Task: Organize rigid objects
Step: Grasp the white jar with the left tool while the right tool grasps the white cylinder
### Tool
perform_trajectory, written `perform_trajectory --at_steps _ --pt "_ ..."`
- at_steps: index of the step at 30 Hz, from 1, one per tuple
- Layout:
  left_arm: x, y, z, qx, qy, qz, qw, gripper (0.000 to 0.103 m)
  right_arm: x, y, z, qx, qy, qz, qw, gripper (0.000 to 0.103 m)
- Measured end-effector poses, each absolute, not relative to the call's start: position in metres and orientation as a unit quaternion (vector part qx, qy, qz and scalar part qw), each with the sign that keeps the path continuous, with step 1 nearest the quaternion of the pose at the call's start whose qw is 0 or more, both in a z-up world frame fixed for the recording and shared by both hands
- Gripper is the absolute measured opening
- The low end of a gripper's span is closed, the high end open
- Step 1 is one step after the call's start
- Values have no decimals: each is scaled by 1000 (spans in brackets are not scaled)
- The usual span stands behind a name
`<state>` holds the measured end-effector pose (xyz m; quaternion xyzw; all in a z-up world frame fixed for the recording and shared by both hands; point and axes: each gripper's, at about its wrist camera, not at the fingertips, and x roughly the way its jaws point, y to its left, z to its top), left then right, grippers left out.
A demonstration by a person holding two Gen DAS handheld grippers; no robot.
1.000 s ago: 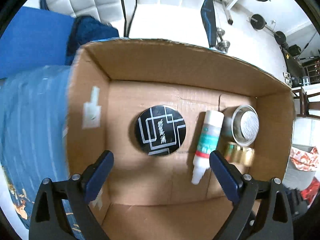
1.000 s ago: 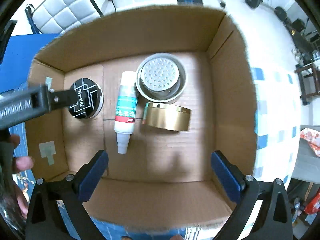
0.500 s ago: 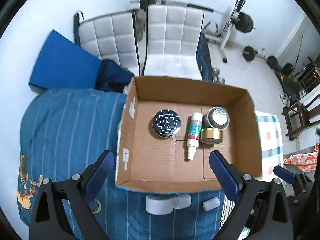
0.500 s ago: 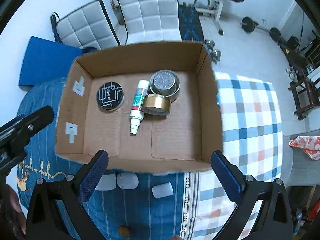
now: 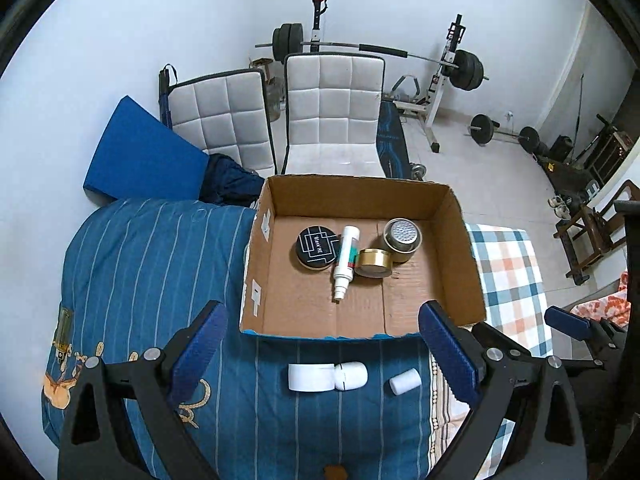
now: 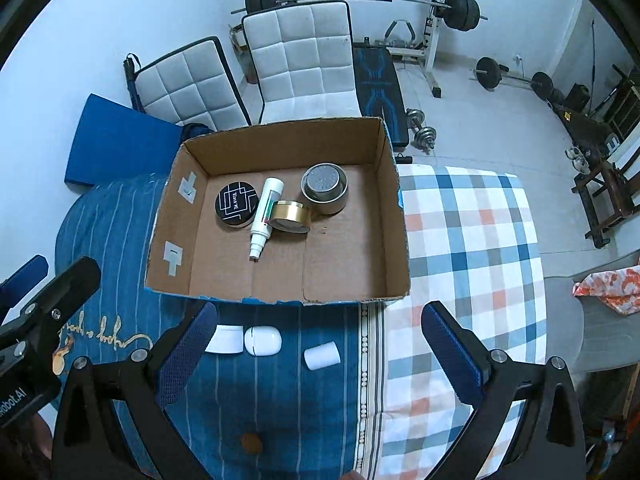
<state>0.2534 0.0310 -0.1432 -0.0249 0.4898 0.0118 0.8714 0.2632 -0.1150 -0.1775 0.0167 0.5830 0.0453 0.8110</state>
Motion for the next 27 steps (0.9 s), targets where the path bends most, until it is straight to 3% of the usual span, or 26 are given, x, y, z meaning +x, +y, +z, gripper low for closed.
perform_trajectory --at_steps 9,17,23,27 --pt "251 31 -156 -31 510 11 859 98 250 -119 -176 20 583 51 811 103" --pt "268 61 -263 -63 614 23 787 98 249 -132 -277 49 668 43 741 103" --pt "285 60 -345 -71 679 14 730 72 248 -132 -361 68 718 33 692 103" --pt "293 50 -381 -56 708 10 704 72 250 -123 -400 66 739 26 670 98"
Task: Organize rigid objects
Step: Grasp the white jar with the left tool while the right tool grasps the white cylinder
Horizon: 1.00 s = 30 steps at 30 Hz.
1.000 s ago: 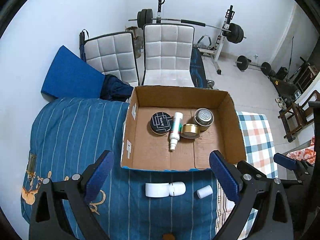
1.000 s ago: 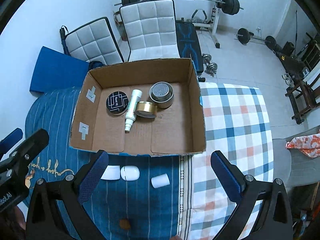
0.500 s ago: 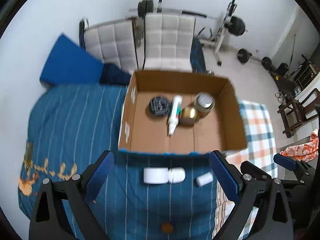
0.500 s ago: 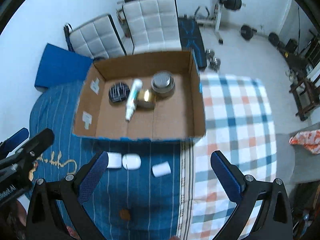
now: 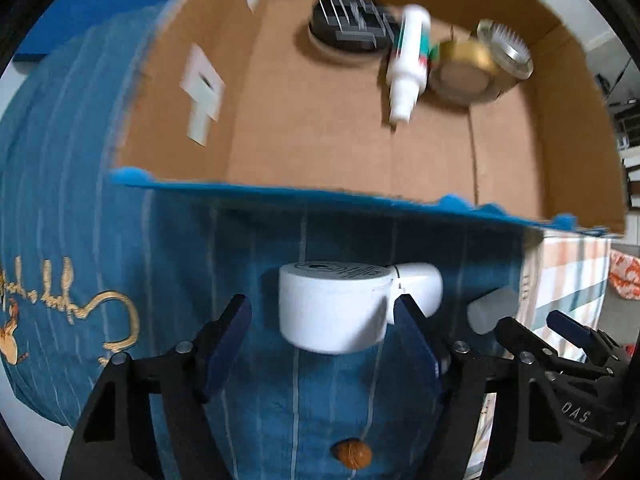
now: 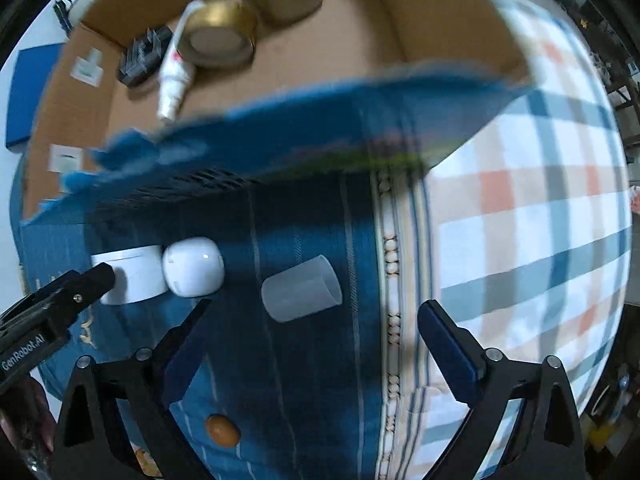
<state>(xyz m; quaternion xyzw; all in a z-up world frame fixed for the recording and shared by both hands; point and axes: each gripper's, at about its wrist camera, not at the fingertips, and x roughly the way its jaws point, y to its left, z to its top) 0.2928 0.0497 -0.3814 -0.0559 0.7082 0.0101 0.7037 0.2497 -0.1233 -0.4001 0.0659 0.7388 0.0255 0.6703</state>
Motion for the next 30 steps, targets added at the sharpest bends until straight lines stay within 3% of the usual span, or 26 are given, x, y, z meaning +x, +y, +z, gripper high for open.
perform_trajectory --at_steps 5,8,12,16,18,19,20,30 --pt "297 38 -405 -40 725 0 687 72 250 -109 -423 35 746 29 665 97" --pt "297 35 -411 -36 728 -6 685 66 250 -98 -429 -2 738 28 674 94" --pt "293 39 -410 -54 721 -7 691 66 248 -88 -435 -24 738 31 673 79" --pt "284 45 -410 -64 719 -7 692 66 248 -85 -438 -17 743 33 669 75" --pt "282 47 -409 -65 719 -8 692 66 246 -83 -439 -16 743 35 668 65" --pt "281 47 -409 -64 719 -8 692 66 245 -84 -439 -16 743 35 669 52" --pt "279 48 -408 -64 719 -8 692 66 245 -83 -440 -16 743 35 668 47" --pt "260 57 -403 -81 710 8 700 66 227 -96 -425 25 750 52 659 47"
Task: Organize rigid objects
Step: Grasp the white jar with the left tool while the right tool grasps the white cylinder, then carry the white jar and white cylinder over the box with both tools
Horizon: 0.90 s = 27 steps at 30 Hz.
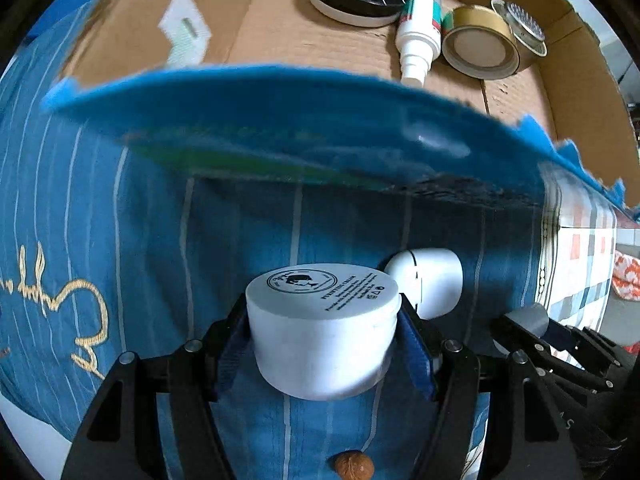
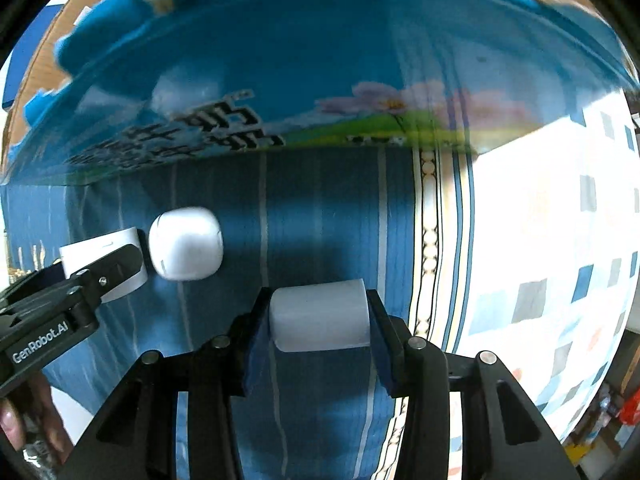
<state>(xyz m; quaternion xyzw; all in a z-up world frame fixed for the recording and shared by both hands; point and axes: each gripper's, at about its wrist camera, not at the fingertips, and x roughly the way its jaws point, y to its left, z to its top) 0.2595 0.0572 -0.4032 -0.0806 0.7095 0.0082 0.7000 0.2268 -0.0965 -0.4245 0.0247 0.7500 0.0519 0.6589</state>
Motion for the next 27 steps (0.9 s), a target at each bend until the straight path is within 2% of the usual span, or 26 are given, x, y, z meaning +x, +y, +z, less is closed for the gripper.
perform_trajectory --at_steps 9,17,27 --pt "224 56 -364 -99 691 -6 716 66 197 -103 -398 35 745 71 662 46" --pt "211 40 -297 -94 666 -46 738 66 188 -117 -317 54 708 93 698 46" --pt "239 29 -216 -68 608 -62 789 66 221 -110 -239 48 661 90 744 46"
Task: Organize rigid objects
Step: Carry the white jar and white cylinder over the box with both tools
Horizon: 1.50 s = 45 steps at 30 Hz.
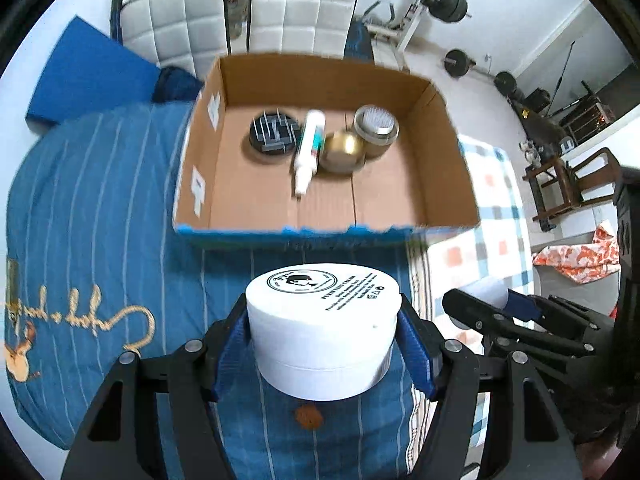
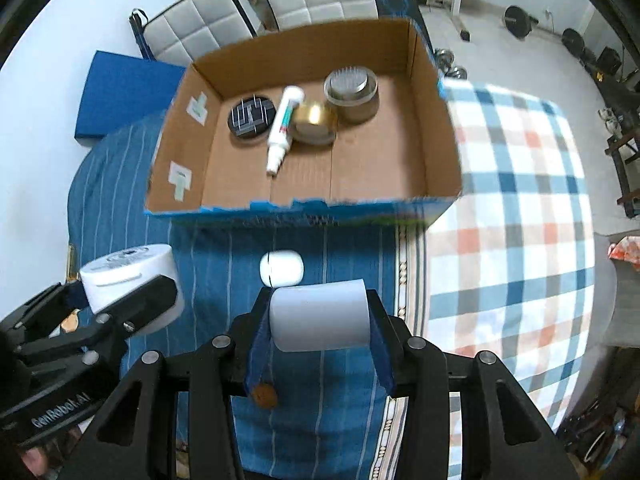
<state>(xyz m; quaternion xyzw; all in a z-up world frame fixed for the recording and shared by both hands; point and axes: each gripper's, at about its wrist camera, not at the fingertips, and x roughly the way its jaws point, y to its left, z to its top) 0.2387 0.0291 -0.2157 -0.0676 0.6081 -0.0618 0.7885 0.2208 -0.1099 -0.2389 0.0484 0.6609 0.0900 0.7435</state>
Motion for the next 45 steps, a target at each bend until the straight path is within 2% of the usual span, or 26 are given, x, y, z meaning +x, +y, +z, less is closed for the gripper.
perform_trajectory --at_steps 8,18,26,38,45 --pt "254 28 -191 -64 588 -63 804 66 230 -108 -213 46 642 89 760 46" --pt "292 37 -210 -84 604 -66 790 66 262 -109 -225 60 647 83 756 46" --pt "352 59 -253 -98 639 -47 761 66 321 -111 -271 61 671 63 737 46" --pt "420 73 -356 -85 718 -19 691 66 398 -108 -376 65 733 24 676 46" --pt "430 61 -374 -69 730 -22 680 66 413 -104 -406 41 748 14 662 47"
